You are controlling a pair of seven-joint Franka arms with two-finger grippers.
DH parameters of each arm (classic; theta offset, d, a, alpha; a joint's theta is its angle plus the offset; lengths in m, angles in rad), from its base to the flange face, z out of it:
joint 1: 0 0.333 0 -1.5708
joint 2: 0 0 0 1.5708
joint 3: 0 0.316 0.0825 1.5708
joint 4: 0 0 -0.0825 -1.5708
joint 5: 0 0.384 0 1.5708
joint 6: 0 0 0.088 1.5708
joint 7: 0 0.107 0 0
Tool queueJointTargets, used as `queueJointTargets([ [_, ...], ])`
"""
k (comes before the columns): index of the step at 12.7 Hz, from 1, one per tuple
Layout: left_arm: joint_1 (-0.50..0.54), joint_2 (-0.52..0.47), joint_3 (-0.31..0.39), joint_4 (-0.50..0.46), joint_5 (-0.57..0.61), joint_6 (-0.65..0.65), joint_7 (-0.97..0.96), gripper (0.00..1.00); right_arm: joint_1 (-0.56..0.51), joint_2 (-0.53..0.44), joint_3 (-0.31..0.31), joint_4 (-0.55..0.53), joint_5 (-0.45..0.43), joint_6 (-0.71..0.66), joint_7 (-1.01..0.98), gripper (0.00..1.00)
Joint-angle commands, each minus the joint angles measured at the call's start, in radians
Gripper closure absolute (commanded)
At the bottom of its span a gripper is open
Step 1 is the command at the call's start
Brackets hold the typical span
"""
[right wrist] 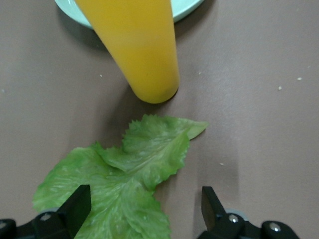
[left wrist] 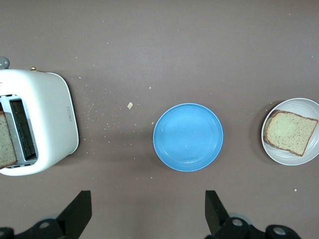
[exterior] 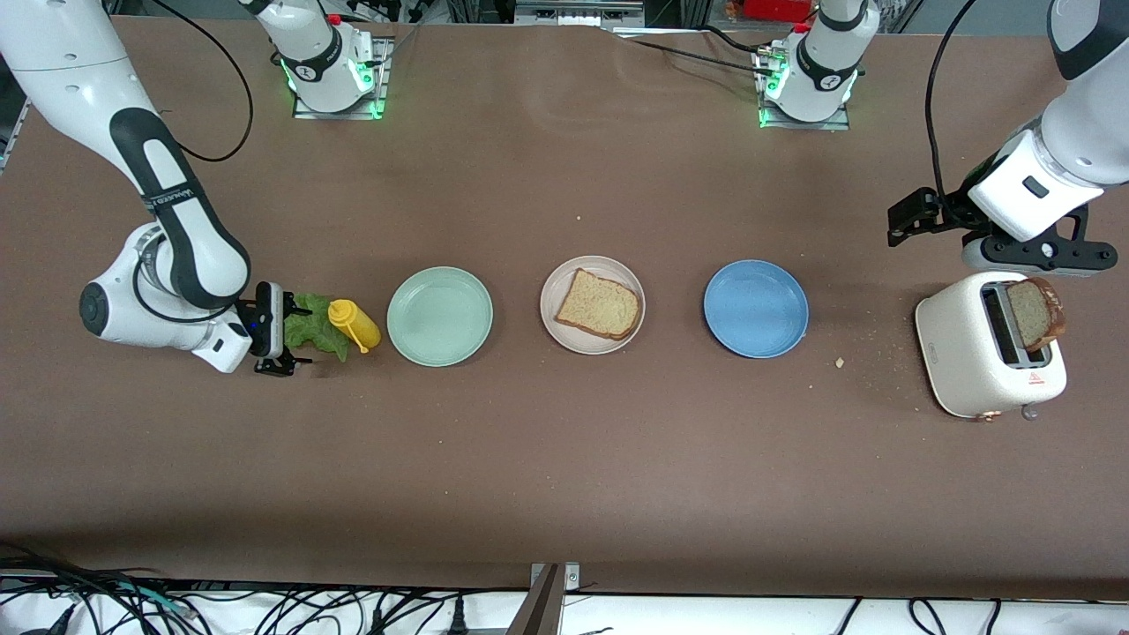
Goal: Make sandwich in beige plate with both arms
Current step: 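Lower the right gripper onto the lettuce leaf and close it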
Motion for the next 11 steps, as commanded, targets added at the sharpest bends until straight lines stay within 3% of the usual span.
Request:
queueJointTargets([
  [1, 0.004, -0.009, 0.002, -0.007, 0.012, 0.002, 0.001, 0.0, 0.014, -0.032, -0.011, -0.043, 0.008, 0.035, 0.005, 0.48],
  [2, 0.004, -0.009, 0.002, -0.007, 0.012, 0.002, 0.001, 0.0, 0.012, -0.034, -0.011, -0.044, 0.008, 0.033, -0.001, 0.73],
  [3, 0.004, -0.009, 0.002, -0.007, 0.012, 0.002, 0.001, 0.0, 0.012, -0.04, -0.013, -0.041, 0.008, 0.029, -0.009, 0.91],
  [4, 0.004, -0.009, 0.002, -0.007, 0.012, 0.002, 0.001, 0.0, 0.012, -0.06, -0.011, -0.041, 0.006, 0.023, -0.02, 1.0],
  [7, 0.004, -0.009, 0.002, -0.007, 0.012, 0.002, 0.001, 0.0, 0.017, -0.126, -0.013, -0.035, 0.006, -0.02, 0.018, 1.0],
  [11, 0.006, -0.009, 0.003, -0.007, 0.011, 0.002, 0.003, 0.0, 0.017, -0.265, -0.014, -0.006, 0.002, -0.232, 0.107, 1.0],
])
